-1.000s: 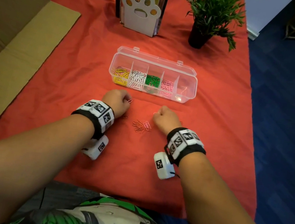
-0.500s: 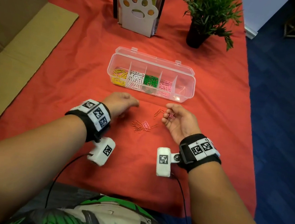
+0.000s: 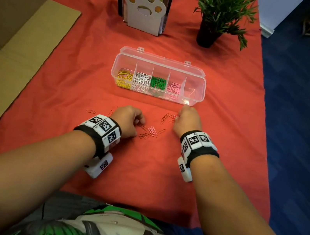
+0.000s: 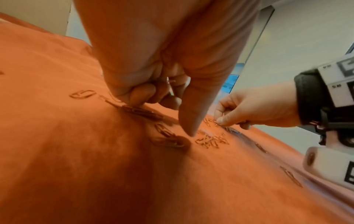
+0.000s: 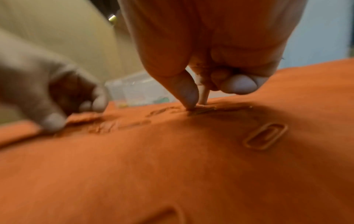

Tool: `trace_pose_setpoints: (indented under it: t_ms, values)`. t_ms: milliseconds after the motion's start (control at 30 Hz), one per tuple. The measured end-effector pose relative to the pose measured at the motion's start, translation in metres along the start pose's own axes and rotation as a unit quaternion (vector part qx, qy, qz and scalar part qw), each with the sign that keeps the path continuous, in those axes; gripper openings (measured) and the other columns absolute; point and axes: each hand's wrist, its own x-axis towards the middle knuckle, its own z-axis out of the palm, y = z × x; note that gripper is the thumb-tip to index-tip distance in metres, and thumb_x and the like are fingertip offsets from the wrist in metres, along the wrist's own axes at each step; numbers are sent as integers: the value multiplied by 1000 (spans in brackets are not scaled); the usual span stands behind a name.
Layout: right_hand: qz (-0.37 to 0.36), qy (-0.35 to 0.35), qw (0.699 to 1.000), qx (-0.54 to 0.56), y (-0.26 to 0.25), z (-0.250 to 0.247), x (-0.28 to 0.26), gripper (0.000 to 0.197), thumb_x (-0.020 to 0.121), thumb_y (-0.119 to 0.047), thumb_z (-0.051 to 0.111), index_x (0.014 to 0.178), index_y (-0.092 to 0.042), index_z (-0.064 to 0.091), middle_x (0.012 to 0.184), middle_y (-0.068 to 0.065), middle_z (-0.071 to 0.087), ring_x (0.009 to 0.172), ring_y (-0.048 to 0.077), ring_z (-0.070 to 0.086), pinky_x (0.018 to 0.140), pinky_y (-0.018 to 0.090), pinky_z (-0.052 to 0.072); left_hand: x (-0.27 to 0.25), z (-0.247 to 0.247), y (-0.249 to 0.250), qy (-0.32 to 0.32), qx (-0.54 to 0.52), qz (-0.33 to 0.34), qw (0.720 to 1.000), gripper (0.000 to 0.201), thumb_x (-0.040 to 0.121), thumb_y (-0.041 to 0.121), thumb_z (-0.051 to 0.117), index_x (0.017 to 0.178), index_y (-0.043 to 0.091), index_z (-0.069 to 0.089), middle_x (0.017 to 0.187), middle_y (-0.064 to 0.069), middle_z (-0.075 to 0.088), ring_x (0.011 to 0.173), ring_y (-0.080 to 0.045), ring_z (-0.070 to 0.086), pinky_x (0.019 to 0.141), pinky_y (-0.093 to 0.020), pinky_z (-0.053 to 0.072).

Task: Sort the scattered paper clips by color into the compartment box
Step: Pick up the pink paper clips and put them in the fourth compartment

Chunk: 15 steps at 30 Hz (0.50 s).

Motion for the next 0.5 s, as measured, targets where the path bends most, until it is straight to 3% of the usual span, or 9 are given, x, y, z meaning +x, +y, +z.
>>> trace_pose_setpoints:
  t_ms: [133,200,367,500]
  values:
    - [-38,-1,995,-90,-7,2,-9,35,83,-2,44,117,2,46,121,22,50,111,38,50,95,40,42,-2,3,13,14,36,76,996,31,74,23,71,106,23,69,95,-2,59,92,-19,58,78,-20,38]
    - [-34,-16,993,-115,-10,0,-11,35,84,-4,45,119,2,45,122,22,51,112,37,51,95,40,43,-1,11,21,3,59,105,993,31,78,25,68,108,23,68,101,-7,59,98,-22,58,84,-23,41]
    - [-2,-73,993,-96,-7,-10,-10,32,82,-6,53,113,0,53,121,19,55,113,34,55,91,37,46,-1,17,32,-17,123,118,985,32,76,16,61,107,20,68,103,-6,60,102,-26,58,88,-31,47]
    - [32,-67,996,-43,2,-12,-10,26,85,-12,52,109,-3,56,118,18,59,112,33,55,89,35,46,0,10,28,-28,93,67,993,35,70,3,58,99,20,67,101,-2,66,97,-22,62,86,-27,51]
